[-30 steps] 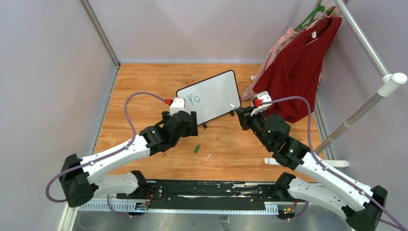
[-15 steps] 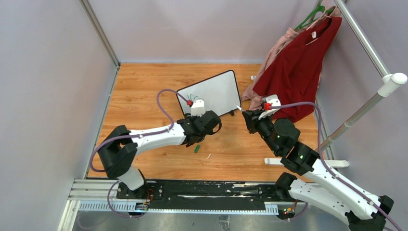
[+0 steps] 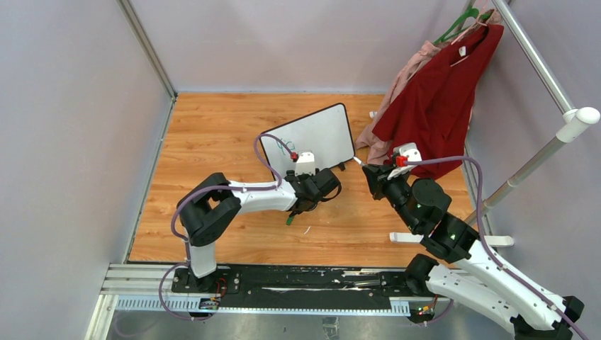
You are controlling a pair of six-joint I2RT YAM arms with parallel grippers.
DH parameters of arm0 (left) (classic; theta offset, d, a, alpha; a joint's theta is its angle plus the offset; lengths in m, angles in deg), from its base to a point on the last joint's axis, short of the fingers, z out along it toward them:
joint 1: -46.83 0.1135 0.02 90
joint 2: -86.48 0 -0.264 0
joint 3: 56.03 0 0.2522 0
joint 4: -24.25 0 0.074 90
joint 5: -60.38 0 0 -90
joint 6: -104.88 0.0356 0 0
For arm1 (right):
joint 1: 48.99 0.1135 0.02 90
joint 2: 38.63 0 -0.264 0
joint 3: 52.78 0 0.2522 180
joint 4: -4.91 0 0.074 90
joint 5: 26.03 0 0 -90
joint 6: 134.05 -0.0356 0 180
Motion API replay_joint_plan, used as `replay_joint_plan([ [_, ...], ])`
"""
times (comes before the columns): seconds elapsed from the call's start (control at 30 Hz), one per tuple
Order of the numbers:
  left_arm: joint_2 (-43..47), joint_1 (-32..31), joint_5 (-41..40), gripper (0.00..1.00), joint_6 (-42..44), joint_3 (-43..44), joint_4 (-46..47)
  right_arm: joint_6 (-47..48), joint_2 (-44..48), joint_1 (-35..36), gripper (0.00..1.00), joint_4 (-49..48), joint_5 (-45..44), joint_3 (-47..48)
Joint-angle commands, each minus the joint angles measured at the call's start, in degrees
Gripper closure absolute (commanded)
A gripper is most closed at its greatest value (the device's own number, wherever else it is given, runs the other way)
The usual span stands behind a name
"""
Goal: Write a sentence on the whiteboard
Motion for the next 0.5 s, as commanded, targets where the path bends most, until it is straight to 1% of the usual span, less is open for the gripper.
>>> replay_joint_plan([
  [0.0, -1.3, -0.3, -5.6, 0.44, -1.3, 2.3, 0.6, 1.1, 1.0, 0.0, 1.0, 0.2, -1.3, 0.3],
  [0.23, -3.4, 1.2, -5.8, 0.49, -3.1, 2.1, 1.4, 1.1, 1.1, 0.0, 1.0, 0.1, -1.0, 0.0],
  [0.37, -4.2, 1.8, -5.7, 0.5, -2.6, 1.9, 2.3, 1.2, 1.1, 0.0, 1.0, 0.2, -0.9, -0.1],
  [0.47, -4.6, 2.2, -6.0, 0.54, -1.6, 1.7, 2.5, 1.0, 1.0, -0.1, 1.0, 0.2, -0.8, -0.1],
])
